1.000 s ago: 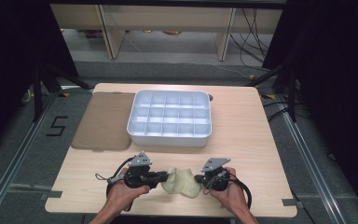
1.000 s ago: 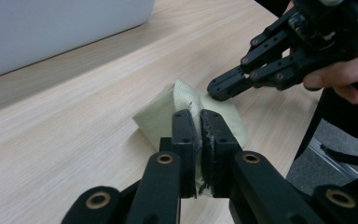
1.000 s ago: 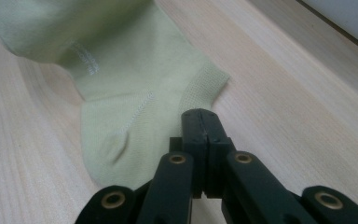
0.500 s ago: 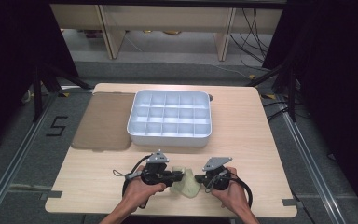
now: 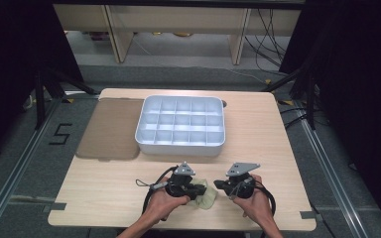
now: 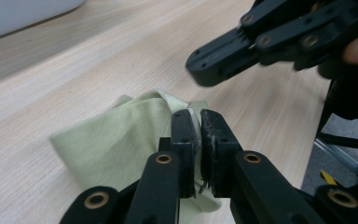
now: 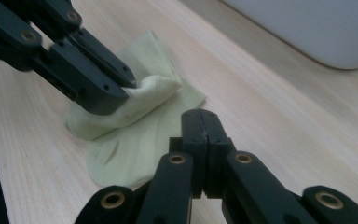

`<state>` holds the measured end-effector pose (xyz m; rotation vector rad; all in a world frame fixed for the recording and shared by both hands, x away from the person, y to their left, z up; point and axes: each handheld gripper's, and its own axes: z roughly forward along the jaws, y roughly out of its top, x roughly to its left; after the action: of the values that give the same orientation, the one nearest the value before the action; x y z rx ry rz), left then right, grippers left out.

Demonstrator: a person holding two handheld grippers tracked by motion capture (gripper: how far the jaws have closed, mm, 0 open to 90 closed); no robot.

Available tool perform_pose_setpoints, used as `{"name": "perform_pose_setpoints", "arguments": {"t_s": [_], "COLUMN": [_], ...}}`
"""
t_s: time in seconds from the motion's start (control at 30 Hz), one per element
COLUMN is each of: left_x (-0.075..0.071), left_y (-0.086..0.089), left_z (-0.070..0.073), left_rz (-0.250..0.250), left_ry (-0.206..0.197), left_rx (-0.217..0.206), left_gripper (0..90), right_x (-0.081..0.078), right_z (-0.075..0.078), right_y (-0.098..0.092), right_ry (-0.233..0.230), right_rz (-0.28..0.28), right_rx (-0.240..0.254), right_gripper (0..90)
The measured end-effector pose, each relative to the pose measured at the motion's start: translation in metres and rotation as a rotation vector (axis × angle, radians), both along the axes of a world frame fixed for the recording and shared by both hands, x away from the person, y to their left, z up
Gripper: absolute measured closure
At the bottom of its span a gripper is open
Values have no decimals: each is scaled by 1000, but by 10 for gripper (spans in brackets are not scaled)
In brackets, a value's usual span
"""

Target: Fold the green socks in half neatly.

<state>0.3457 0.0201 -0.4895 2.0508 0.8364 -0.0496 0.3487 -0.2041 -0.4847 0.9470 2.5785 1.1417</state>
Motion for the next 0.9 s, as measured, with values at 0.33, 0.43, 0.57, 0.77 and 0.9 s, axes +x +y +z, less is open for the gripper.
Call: {"name": "perform_pose_setpoints", "arguments": {"t_s": [0.33, 0.43, 0.57, 0.77, 0.9], "left_x": [4, 5, 5, 9, 12], "left_y": [-7, -6, -1, 29, 52], "left_z": [-8, -6, 2, 26, 20], "left_rz": [-29, -40, -43, -6, 40], "left_ry": [20, 24, 17, -63, -136], "left_rx": [-17, -43, -104, -108, 18], "left_gripper": [810, 736, 615, 620, 790], "right_x": [3, 3, 3, 0, -2], "right_z": [4, 4, 5, 9, 13], "right_y": [-17, -19, -20, -21, -22], "right_ry": [-19, -19, -12, -26, -36], "right_rz": [-28, -48, -46, -64, -50], "right_rx": [3, 9, 4, 20, 26], "right_gripper": [900, 900, 900, 898, 897]}}
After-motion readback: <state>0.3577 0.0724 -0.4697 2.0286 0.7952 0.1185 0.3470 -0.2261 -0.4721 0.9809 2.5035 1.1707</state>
